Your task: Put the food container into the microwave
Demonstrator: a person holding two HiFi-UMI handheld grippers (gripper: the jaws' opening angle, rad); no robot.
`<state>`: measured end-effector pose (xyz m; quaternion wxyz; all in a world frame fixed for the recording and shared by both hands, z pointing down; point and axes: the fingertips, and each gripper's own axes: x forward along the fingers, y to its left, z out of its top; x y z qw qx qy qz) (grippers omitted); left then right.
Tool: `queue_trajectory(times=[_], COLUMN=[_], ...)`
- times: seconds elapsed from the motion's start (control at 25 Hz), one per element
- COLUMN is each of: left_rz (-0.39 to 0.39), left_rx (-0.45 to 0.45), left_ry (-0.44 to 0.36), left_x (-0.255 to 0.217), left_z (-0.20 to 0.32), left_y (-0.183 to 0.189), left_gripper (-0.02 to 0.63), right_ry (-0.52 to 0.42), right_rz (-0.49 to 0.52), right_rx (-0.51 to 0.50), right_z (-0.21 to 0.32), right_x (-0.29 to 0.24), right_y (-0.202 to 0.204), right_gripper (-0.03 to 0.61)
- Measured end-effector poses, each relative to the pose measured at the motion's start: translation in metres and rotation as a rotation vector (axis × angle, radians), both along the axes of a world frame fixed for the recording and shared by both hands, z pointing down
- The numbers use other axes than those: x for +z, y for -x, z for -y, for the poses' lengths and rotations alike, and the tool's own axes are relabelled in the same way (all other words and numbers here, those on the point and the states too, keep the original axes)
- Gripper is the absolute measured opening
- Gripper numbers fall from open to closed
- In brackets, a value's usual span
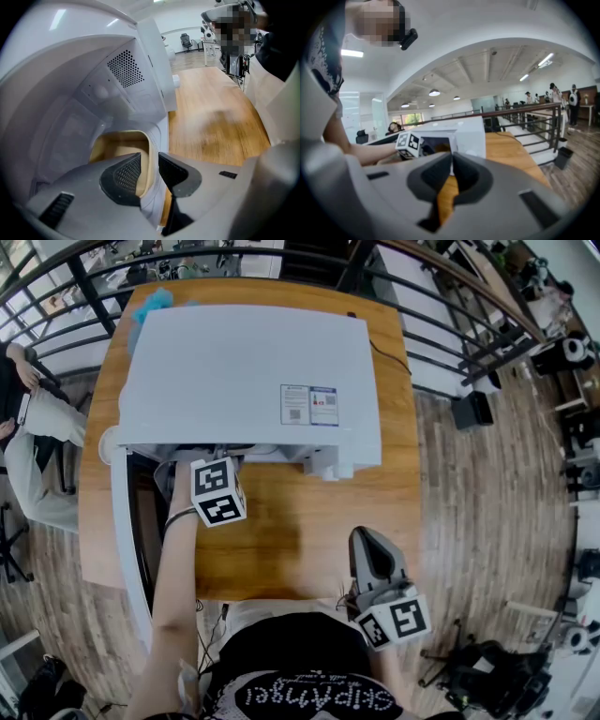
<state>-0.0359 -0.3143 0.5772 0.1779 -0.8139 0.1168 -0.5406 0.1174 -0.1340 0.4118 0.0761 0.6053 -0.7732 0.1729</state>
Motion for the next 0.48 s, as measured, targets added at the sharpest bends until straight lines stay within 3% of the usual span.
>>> queue_trajectory(times=[0.48], left_rz=[-0.023], left_rx=[-0.019], left_ry=[-0.027], left_x=[-0.013], left_z=[-0.01], left_y=[0.006], left_gripper=[0.118], right_ry=[-0.006], right_rz=[0.007], right_rx=[0.005], right_z=[-0.002], right_x=[-0.001], right_y=[0.0], right_gripper=[0.035])
